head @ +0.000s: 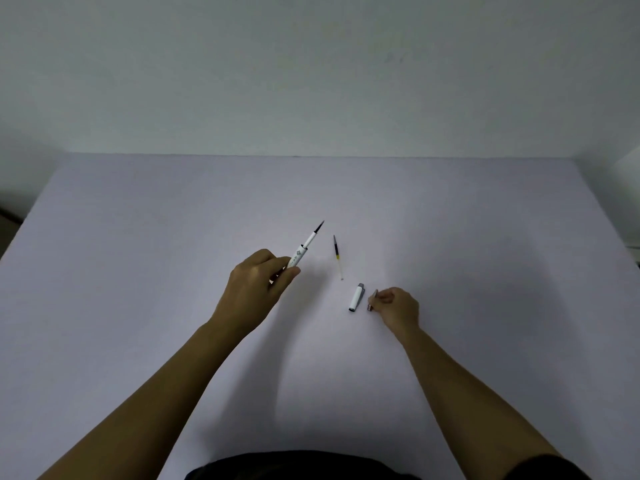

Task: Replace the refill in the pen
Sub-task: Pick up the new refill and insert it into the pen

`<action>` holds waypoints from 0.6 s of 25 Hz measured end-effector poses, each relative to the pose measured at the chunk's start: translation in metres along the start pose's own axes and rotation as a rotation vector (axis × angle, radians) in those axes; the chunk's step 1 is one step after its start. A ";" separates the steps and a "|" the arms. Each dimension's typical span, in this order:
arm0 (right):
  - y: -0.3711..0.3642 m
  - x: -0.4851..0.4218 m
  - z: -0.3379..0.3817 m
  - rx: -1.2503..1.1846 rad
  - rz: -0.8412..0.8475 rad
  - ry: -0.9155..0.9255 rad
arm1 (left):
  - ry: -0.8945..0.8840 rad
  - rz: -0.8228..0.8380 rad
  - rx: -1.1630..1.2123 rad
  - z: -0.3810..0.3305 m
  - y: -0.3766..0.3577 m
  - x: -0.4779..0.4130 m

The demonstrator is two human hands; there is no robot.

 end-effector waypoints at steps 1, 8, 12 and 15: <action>-0.003 -0.001 0.002 0.003 -0.007 0.006 | 0.006 0.002 0.002 0.001 0.000 -0.001; -0.003 -0.010 0.005 0.126 -0.021 0.076 | 0.033 0.007 0.022 0.000 -0.008 0.000; 0.019 -0.004 0.024 0.065 -0.172 0.142 | 0.011 -0.002 0.035 -0.005 -0.009 -0.002; 0.034 0.011 0.064 -0.124 -0.167 0.287 | 0.010 0.003 0.042 -0.009 -0.011 -0.004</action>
Point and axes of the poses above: each hand's wrist, its own x-axis away from the middle knuckle, its own y-axis out of the back of the hand, z = x × y, the point moved 2 cm from there along -x, towards the middle knuckle, and after that the axes turned 7 degrees about -z, right-handed, at the moved point
